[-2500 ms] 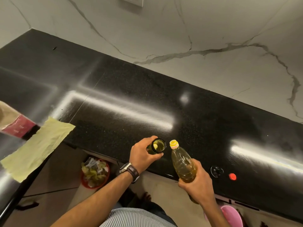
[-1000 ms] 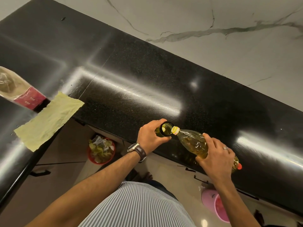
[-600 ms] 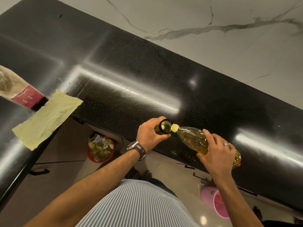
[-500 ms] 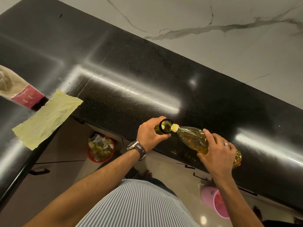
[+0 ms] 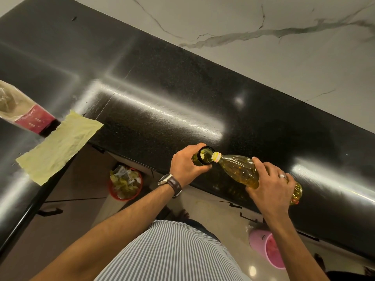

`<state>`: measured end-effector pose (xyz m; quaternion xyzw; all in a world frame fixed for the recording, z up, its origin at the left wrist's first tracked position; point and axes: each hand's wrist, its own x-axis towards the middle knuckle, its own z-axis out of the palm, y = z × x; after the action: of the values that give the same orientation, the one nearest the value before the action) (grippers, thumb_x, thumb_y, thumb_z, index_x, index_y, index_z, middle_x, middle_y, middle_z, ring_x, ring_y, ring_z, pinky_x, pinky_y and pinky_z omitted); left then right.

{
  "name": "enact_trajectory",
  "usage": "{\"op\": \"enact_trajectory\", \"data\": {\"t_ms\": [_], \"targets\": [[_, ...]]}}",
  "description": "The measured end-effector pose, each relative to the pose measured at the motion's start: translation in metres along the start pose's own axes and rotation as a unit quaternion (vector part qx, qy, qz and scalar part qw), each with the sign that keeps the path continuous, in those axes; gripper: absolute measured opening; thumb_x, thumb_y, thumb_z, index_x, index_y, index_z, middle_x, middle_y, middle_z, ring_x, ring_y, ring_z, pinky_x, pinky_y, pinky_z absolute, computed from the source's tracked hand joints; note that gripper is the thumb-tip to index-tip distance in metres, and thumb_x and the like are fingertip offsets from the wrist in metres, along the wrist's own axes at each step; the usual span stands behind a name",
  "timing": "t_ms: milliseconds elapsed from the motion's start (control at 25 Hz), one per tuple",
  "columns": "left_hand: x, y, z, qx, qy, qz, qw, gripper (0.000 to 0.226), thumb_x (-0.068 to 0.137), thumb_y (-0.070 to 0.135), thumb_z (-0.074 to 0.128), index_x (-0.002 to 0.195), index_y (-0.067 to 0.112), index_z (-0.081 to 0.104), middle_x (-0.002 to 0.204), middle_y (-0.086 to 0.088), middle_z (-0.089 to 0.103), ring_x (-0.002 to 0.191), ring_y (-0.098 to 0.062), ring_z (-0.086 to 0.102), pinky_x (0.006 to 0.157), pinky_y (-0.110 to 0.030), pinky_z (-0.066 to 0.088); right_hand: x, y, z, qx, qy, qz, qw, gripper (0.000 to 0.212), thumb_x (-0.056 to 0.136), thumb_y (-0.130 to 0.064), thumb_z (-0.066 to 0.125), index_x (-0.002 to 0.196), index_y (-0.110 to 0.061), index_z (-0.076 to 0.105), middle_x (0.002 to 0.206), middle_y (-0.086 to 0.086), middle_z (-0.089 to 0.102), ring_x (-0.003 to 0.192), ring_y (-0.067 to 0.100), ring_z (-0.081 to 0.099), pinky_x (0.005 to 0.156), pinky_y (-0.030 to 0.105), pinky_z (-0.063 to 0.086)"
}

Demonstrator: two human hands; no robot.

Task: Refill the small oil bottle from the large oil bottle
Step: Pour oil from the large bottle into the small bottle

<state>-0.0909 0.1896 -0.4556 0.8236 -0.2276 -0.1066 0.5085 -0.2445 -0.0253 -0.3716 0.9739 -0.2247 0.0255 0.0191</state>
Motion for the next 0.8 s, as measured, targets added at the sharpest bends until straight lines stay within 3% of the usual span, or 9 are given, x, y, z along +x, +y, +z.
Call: {"op": "enact_trajectory", "data": {"t_ms": [800], "targets": [[0.0, 0.0, 0.0, 0.0, -0.005, 0.003, 1.0, 0.068, 0.078, 0.045, 0.086, 0.138, 0.027, 0.06, 0.125, 0.008, 0.07, 0.112, -0.007, 0.065, 0.089, -0.034, 0.063, 0.003, -0.002, -0.011, -0.025, 0.005, -0.008, 1.0, 0.086, 0.071, -0.036, 0.093, 0.147, -0.023, 0.054, 0.132, 0.014, 0.063, 0.124, 0.038, 0.058, 0.106, 0.064, 0.039]]}}
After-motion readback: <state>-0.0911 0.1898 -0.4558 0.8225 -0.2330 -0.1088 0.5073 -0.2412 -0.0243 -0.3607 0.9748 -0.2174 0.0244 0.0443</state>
